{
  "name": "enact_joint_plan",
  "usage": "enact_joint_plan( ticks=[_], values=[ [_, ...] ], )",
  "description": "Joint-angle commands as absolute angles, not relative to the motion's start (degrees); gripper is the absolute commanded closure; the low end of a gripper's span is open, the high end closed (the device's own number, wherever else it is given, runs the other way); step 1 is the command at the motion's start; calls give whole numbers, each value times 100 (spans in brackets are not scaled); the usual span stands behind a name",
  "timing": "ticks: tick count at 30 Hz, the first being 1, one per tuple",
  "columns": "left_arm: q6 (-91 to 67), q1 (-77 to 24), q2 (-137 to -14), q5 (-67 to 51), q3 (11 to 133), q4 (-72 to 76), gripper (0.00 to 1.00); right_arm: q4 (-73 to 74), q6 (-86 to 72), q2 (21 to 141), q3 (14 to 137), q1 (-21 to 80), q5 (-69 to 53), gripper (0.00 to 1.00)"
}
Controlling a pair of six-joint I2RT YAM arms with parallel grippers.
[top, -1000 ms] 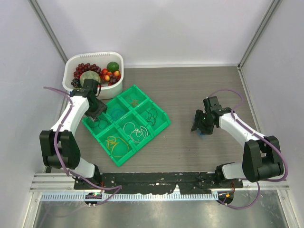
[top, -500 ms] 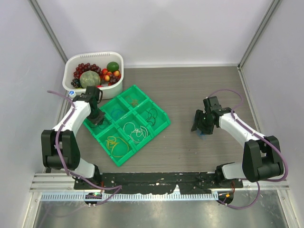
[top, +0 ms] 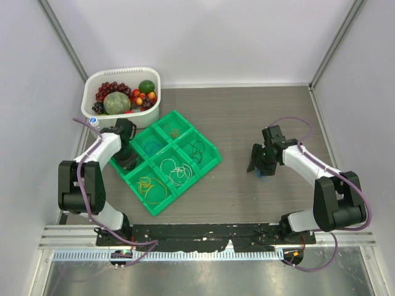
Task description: Untangle the cables
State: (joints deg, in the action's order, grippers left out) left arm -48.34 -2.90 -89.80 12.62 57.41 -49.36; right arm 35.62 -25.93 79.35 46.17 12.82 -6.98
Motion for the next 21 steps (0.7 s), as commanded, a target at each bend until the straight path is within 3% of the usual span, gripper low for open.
enact_joint_plan(
  ticks=[1,11,14,21],
  values=[
    [-4465,-299,-8719,1362,6178,-5000,88,3516,-2540,8024,4851,1354,-747,41],
    [-4658,-290,-7411,722,6310,-5378,39,3525,-2540,7998,4816,1415,-694,41],
    [-4763,-290,-6814,353,6328,-5440,29,3533,-2540,8024,4825,1433,-694,41],
    [-5106,-570,-5582,-456,6144,-5388,21,3524,-2558,8068,4799,1617,-686,41]
  ],
)
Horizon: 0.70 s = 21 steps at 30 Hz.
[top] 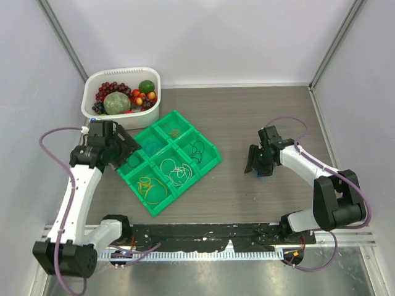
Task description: Untangle the cables
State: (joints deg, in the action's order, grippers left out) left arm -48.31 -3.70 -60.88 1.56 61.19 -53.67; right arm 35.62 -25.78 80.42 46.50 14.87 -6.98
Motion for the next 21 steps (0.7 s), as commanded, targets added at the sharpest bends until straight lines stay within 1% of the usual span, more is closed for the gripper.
enact_joint_plan(
  ticks=[1,5,9,11,15,19,21],
  values=[
    [-5159,-658,-5416,-544,6100,-5327,21,3516,-2549,8068,4799,1669,-677,41],
    [-5536,-1369,-4896,-773,5793,-4827,24,3446,-2645,8060,4685,1871,-668,41],
    [-5791,-2484,-4702,-318,5564,-4387,30,3349,-2795,8042,4509,2161,-703,41],
    [-5949,-3021,-4737,-80,5406,-4159,32,3296,-2865,8059,4421,2372,-729,41],
    [-6336,-3909,-4904,-44,4896,-3464,35,3059,-2927,8033,4202,2829,-1114,41],
    [-6328,-4841,-5377,526,5009,-2998,36,2752,-2988,7832,4017,3251,-1650,41],
    [-6223,-5272,-5720,737,5211,-2866,36,2646,-3006,7621,3947,3532,-1731,41]
  ],
)
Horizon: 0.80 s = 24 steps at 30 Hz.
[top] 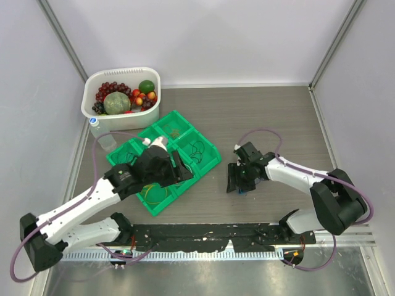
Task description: Untangle the cables
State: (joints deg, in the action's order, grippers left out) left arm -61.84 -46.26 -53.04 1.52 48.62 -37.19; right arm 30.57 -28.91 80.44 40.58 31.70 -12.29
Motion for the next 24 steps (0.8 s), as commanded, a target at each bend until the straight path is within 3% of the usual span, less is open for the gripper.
enact_joint_plan(
  ticks=[1,6,10,13,15,20,24],
  values=[
    [-6197,-5482,-5930,790,5282,-2752,36,2602,-3084,7429,3911,3699,-1775,41],
    [-5977,-6178,-6985,791,5677,-2189,42,2487,-3532,6628,3648,3788,-1873,41],
    [-5941,-6407,-7636,660,5906,-1934,50,3013,-3822,5672,3735,3779,-1127,41],
    [-6029,-6495,-7839,703,5872,-1706,53,4014,-4226,5511,4094,3701,545,37],
    [-6169,-6513,-7866,712,5749,-1460,51,4648,-4386,5703,4270,3359,966,37],
    [-6179,-6504,-8208,695,5949,-1511,33,5045,-4158,6021,4456,2769,722,37],
    [-6074,-6434,-8840,423,6309,-1459,35,5115,-4280,5714,4632,2435,817,38]
  ],
)
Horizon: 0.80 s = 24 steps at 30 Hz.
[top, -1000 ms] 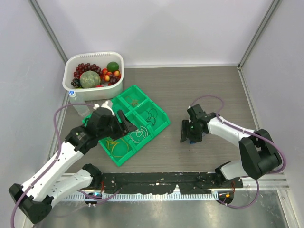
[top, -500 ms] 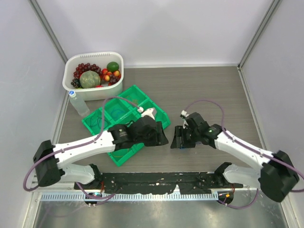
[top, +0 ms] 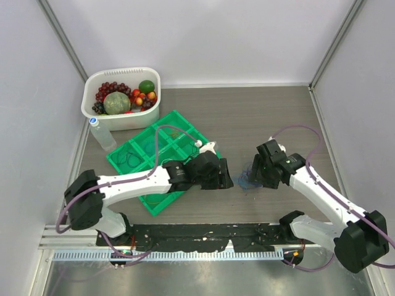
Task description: Untangle the cables
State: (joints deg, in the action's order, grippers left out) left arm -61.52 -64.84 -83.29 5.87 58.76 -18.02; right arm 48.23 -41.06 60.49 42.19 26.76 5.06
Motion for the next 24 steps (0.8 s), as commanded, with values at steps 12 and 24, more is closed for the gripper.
enact_joint_plan(
  ticks=[12,24],
  values=[
    [-5256,-5924,-11117,-123,8208,-2706,55,4781,-3543,6012,4597,1837,-175,50],
    [-5151,-5809,-11654,-351,8596,-2760,69,4544,-3428,6231,4412,1846,-615,52]
  ],
)
